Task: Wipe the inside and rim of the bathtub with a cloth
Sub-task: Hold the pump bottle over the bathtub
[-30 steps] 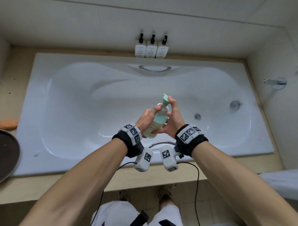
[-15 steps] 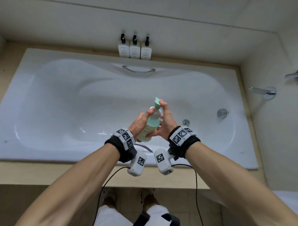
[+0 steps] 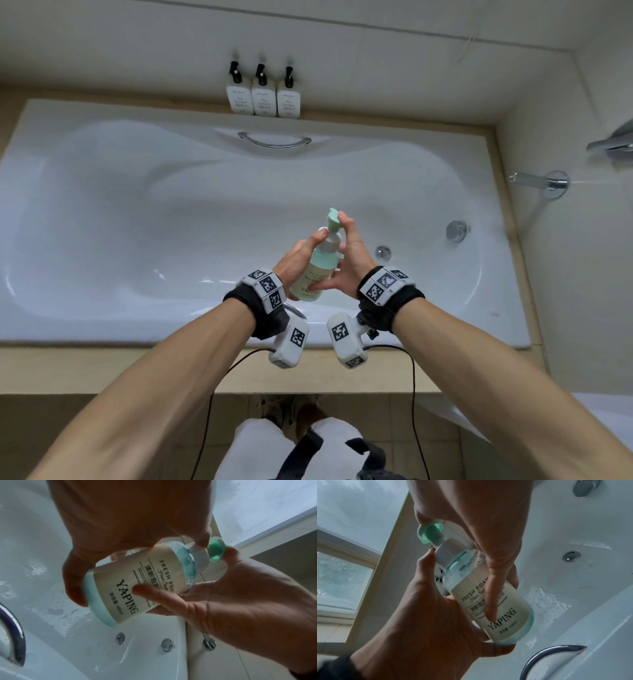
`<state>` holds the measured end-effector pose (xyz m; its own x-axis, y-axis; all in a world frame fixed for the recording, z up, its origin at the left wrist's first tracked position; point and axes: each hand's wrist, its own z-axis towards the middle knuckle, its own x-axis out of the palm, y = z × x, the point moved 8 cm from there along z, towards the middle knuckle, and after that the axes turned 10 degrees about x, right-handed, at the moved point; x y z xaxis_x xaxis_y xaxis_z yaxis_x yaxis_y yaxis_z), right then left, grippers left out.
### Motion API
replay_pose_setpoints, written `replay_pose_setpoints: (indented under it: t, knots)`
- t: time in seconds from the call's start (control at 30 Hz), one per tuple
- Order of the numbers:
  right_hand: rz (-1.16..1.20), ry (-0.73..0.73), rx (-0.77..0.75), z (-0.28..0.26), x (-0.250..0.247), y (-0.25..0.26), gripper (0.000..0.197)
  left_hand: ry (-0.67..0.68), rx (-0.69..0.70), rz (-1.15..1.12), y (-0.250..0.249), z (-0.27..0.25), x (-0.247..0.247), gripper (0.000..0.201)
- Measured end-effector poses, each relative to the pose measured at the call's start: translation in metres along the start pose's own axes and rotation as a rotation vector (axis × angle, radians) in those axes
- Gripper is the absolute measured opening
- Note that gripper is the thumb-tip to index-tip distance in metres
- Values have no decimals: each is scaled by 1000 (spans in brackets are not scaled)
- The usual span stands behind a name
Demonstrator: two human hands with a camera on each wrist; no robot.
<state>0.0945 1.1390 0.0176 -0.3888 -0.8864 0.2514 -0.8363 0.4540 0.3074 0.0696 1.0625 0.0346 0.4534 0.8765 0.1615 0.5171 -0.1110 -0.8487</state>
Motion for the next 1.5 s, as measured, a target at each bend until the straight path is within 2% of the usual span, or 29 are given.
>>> replay_pose_setpoints:
  t: [0.07, 0.2, 0.37, 0.53, 0.6, 0.77, 0.93, 1.03, 1.1, 1.2, 1.37, 1.5]
  knots:
    - [1, -11, 2, -3, -1, 2, 81, 27, -51, 2, 3, -1, 0, 49]
    - [36, -63, -8, -12, -8, 4, 82, 96, -89, 55, 4, 1, 6, 58]
    - [96, -76, -43, -19, -20, 8, 92, 156, -37, 55, -7, 7, 21, 41]
    - [117, -95, -44, -29, -49, 12, 104, 193, 7, 93, -18, 10, 52, 39]
    - [129, -119, -57, -33, -68, 18, 105, 217, 19, 116, -22, 14, 70, 41]
    - [169, -104, -112, -42, -121, 37, 83, 171, -36, 150, -18, 34, 118, 43]
    - [131, -30, -88, -34, -184, 59, 70, 87, -118, 176, -1, 60, 175, 66]
    - [111, -7, -48, -29, -217, 72, 63, 33, -85, 148, -6, 76, 210, 43]
    - [98, 12, -33, -27, -237, 81, 65, 19, -49, 141, -9, 89, 229, 42]
    - [91, 30, -2, -26, -263, 83, 68, 25, -83, 159, 3, 104, 252, 52]
    - [208, 24, -10, -30, -310, 83, 90, 64, -123, 192, 17, 123, 293, 64]
    - [367, -10, -66, -38, -358, 78, 82, 97, -110, 232, 21, 137, 337, 46]
